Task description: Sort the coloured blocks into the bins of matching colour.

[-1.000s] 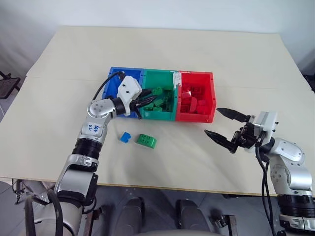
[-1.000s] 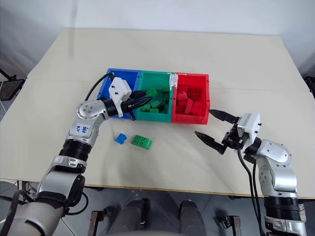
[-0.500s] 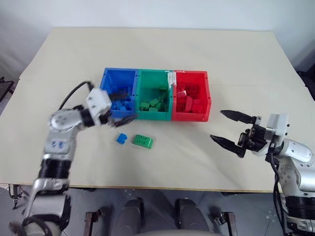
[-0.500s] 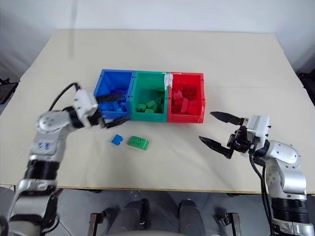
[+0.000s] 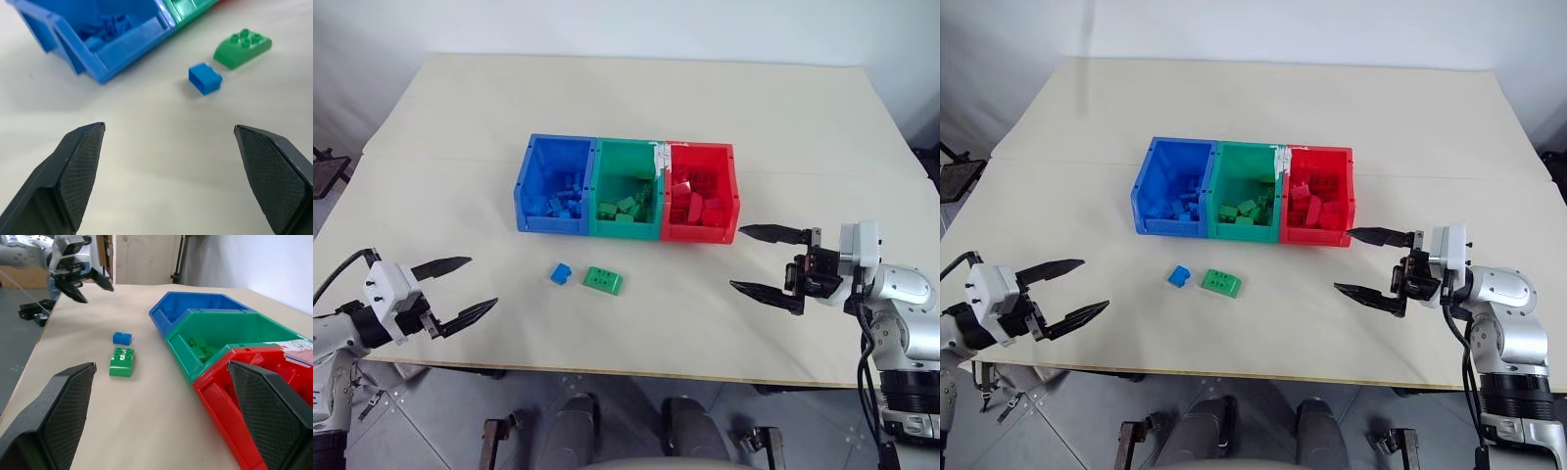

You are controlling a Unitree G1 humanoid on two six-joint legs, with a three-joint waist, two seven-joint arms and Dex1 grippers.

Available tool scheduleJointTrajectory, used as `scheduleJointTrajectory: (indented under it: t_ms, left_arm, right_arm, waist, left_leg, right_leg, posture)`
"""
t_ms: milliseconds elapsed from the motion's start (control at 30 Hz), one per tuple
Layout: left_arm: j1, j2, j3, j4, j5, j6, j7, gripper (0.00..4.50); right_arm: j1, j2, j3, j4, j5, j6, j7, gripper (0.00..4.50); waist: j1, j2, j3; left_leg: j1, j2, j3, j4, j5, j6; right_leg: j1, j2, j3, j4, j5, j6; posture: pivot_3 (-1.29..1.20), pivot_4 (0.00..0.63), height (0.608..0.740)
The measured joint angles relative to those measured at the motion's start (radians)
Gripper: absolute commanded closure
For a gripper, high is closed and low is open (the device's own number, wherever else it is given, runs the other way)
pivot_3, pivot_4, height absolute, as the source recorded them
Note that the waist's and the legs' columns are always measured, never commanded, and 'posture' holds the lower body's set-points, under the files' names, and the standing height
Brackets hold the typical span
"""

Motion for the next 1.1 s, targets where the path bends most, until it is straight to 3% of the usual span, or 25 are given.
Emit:
scheduleJointTrajectory:
  t_ms: [133,300,467,867,1000,1100]
  left_arm:
    - [-0.083,-0.002,-0.089,-0.027,0.000,0.033,-0.017,0.02]
    - [-0.348,-0.043,-0.323,0.017,0.071,0.045,-0.071,0.02]
    - [-0.567,-0.134,-0.517,0.210,0.155,-0.012,-0.185,0.02]
    - [-0.790,-0.206,-0.648,0.583,0.274,-0.174,-0.351,0.02]
    - [-0.825,-0.232,-0.663,0.657,0.299,-0.190,-0.372,0.88]
    - [-0.840,-0.254,-0.667,0.680,0.314,-0.200,-0.380,1.85]
  right_arm:
    - [-0.013,-0.006,0.000,0.005,-0.011,0.001,0.009,0.00]
    - [-0.003,-0.021,-0.001,-0.005,-0.018,0.010,0.003,0.00]
    - [0.027,-0.038,-0.007,-0.042,-0.016,0.049,-0.027,0.00]
    - [0.196,-0.060,-0.054,-0.233,0.041,0.154,-0.096,0.00]
    - [0.233,-0.061,-0.073,-0.242,0.045,0.153,-0.096,0.00]
    - [0.237,-0.061,-0.079,-0.242,0.045,0.151,-0.099,0.00]
  waist:
    - [0.013,0.000,0.000]
    - [0.017,0.000,0.000]
    - [0.003,0.000,0.000]
    - [0.009,0.000,0.000]
    - [0.011,0.000,0.000]
    - [0.011,0.000,0.000]
  left_leg:
    - [0.000,-0.001,-0.001,0.000,0.000,0.000]
    - [0.000,-0.006,-0.001,0.001,0.002,-0.004]
    - [0.000,-0.004,0.007,0.001,0.002,-0.004]
    - [-0.001,-0.005,0.008,0.005,0.002,-0.003]
    - [-0.002,-0.005,0.008,0.007,0.002,-0.003]
    - [-0.002,-0.005,0.008,0.008,0.002,-0.003]
  right_leg:
    - [0.000,0.000,-0.001,0.001,0.000,0.000]
    - [0.000,0.000,-0.001,0.001,0.000,0.000]
    - [-0.001,0.002,-0.001,0.003,0.000,0.000]
    - [0.000,0.002,-0.001,0.002,0.000,0.000]
    - [0.000,0.002,-0.001,0.003,0.000,0.000]
    - [0.001,0.002,-0.001,0.003,0.000,0.000]
  posture:
    - [0.00,0.150,0.740]
    - [0.00,0.150,0.740]
    - [0.00,0.150,0.740]
    - [0.00,0.150,0.740]
    - [0.00,0.150,0.740]
    - [0.00,0.150,0.740]
